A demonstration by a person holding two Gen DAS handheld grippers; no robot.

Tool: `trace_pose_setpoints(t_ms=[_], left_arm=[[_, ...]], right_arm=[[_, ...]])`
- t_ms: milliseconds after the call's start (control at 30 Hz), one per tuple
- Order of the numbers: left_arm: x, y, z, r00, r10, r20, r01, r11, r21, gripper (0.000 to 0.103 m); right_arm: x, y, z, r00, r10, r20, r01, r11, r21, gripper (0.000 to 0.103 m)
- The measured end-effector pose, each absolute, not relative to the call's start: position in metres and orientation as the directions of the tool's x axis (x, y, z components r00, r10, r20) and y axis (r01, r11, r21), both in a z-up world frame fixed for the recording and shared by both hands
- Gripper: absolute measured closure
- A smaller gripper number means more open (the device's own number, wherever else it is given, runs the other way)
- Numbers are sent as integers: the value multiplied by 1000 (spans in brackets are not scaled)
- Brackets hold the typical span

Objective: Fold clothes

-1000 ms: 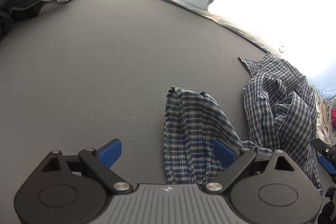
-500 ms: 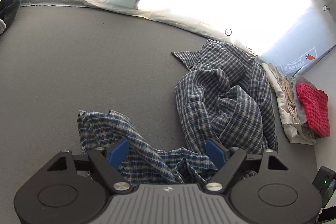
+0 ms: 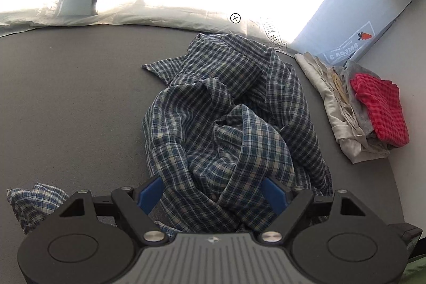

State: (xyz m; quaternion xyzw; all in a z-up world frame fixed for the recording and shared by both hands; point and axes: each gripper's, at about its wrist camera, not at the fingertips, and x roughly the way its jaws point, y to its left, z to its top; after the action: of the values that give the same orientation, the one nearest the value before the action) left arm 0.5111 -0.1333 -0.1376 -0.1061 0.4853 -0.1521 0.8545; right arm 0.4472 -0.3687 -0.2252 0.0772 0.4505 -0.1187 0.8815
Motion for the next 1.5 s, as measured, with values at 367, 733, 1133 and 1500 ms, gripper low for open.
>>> trace_pose_setpoints(t_ms=[367, 733, 1133, 1500], left_arm=[[510, -158, -144, 456, -451, -767, 244, 892, -380, 35], [505, -161, -149, 475, -438, -763, 263, 899, -351, 95], [508, -78, -139, 595, -245, -766, 29, 959, -284, 100], [453, 144, -104, 662, 253, -705, -564, 788, -247, 101]], right_arm=[[446, -365, -226, 583, -159, -797, 296, 955, 26, 0], [446, -365, -226, 584, -164, -795, 302, 953, 26, 0], [442, -382, -220, 585, -59, -809, 268, 955, 124, 0], [442, -375, -222, 559, -97, -823, 252, 966, 57, 0]])
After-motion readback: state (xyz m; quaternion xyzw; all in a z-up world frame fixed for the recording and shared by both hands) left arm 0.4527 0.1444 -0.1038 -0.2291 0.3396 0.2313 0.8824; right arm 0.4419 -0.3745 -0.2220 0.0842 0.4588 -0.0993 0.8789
